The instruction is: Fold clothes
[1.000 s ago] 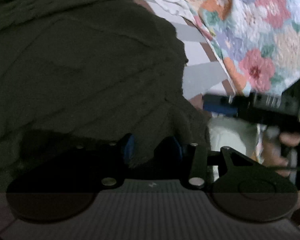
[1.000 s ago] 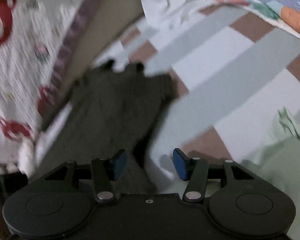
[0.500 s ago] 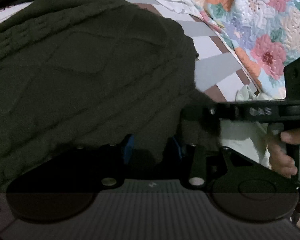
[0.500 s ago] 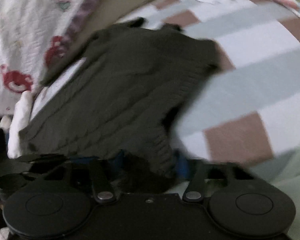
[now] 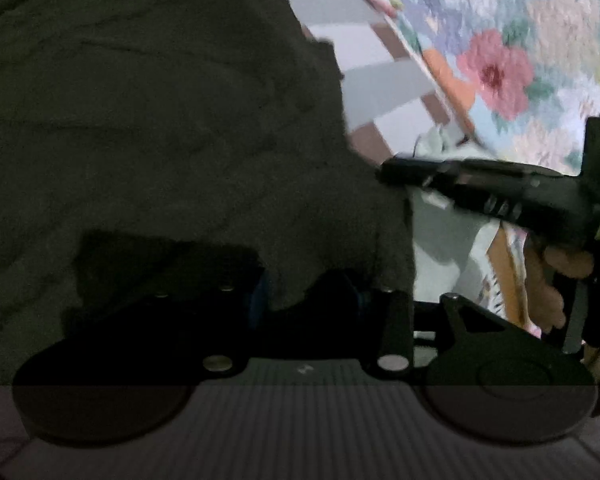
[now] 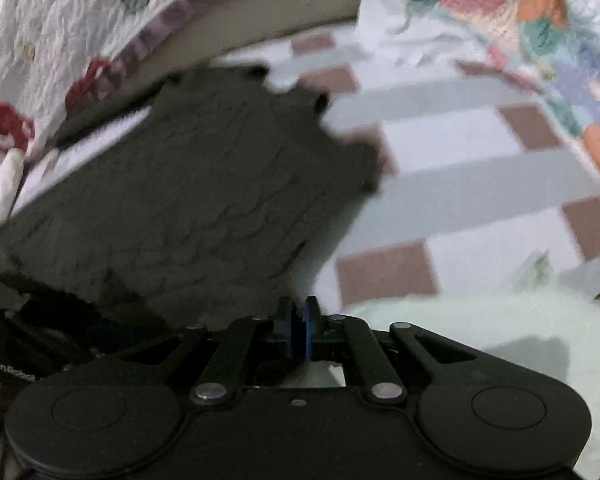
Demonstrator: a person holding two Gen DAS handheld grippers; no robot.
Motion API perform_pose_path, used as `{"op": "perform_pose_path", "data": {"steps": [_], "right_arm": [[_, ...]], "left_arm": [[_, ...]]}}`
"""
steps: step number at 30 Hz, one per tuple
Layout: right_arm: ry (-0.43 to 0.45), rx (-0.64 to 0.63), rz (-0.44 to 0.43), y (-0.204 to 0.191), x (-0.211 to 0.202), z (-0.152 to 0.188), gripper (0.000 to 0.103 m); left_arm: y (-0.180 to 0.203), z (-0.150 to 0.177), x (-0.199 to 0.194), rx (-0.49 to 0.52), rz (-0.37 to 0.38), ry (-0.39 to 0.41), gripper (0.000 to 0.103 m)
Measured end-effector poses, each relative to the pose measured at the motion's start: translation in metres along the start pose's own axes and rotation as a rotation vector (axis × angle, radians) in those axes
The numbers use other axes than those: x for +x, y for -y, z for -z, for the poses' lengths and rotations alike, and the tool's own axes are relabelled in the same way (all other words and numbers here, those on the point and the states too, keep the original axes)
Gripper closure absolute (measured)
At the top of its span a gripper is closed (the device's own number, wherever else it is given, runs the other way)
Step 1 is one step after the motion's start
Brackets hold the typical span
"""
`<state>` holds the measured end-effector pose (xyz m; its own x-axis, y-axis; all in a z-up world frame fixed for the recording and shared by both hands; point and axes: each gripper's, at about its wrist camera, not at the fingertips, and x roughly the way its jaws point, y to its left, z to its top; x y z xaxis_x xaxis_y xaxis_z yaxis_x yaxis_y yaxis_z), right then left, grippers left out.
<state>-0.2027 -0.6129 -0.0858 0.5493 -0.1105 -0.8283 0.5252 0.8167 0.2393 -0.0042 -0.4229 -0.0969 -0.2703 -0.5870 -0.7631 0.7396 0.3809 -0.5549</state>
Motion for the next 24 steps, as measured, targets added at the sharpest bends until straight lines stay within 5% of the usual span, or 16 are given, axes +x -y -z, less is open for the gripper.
{"op": "perform_pose_path", "data": {"steps": [1,2,4,7,9,14,19,24], "right_arm": [[0.049,0.002,0.026,0.003,-0.006,-0.013,0.067],[0.113,-0.003,0.045,0.007,-0.009,-0.029,0.043],[0.242,-0.014,0.082,0.017,-0.017,-0.063,0.039],[0.281,-0.051,-0.029,0.025,0.011,-0.106,0.040],[0.281,-0.079,-0.130,0.029,0.037,-0.133,0.040],[0.235,-0.262,-0.024,0.009,0.107,-0.153,0.040],[0.182,-0.184,-0.115,0.016,0.142,-0.150,0.039],[0.171,-0.081,-0.128,0.024,0.164,-0.142,0.035]], "left_arm": [[-0.002,-0.001,-0.002,0.001,-0.004,-0.001,0.056],[-0.011,-0.002,-0.012,-0.008,-0.059,0.042,0.052],[-0.035,-0.002,-0.035,-0.031,-0.195,0.151,0.031],[-0.071,-0.001,-0.061,-0.014,-0.492,0.214,0.033],[-0.093,0.002,-0.076,0.028,-0.607,0.222,0.033],[-0.143,0.020,-0.108,-0.017,-0.723,0.224,0.031],[-0.197,0.049,-0.133,-0.155,-0.778,0.206,0.031],[-0.222,0.065,-0.155,-0.222,-0.804,0.284,0.030]]}}
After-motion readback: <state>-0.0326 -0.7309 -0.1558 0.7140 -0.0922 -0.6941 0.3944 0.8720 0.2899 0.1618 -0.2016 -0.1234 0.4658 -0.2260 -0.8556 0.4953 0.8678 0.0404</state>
